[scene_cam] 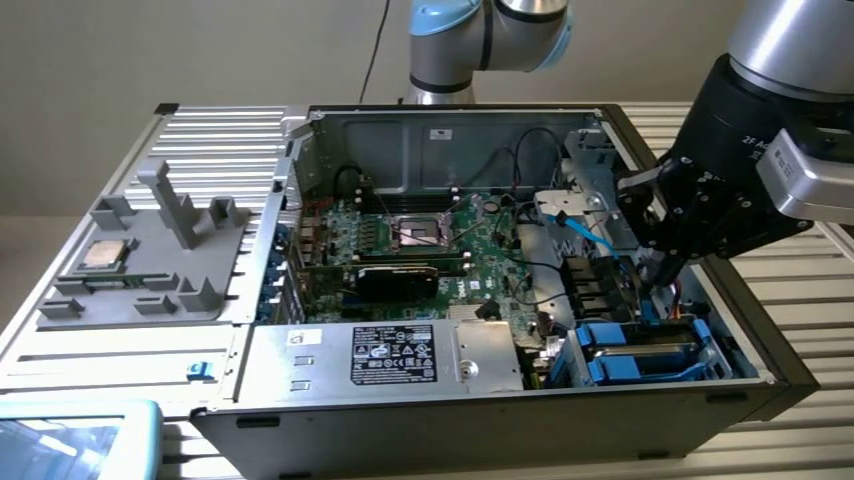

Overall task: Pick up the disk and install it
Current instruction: 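Insert the second disk wire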

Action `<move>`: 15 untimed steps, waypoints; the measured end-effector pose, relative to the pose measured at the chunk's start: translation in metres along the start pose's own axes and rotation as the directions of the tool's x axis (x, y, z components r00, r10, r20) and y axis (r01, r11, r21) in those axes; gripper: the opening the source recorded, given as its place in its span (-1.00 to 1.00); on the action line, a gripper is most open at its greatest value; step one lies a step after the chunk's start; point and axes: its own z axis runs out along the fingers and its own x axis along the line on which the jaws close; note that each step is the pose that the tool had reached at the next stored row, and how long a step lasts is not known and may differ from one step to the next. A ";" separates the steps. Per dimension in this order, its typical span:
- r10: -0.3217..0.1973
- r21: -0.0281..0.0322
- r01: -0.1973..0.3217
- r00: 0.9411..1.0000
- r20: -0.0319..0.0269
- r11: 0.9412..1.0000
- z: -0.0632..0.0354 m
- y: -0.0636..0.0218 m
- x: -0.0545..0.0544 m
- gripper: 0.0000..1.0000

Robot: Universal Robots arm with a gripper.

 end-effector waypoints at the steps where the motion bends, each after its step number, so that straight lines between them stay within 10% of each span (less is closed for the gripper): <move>1: 0.000 0.000 0.000 1.000 0.000 1.000 0.0000 0.0000 0.000 -0.79; 15: -0.079 0.002 0.079 0.997 0.000 0.997 0.0006 0.0004 -0.001 -0.79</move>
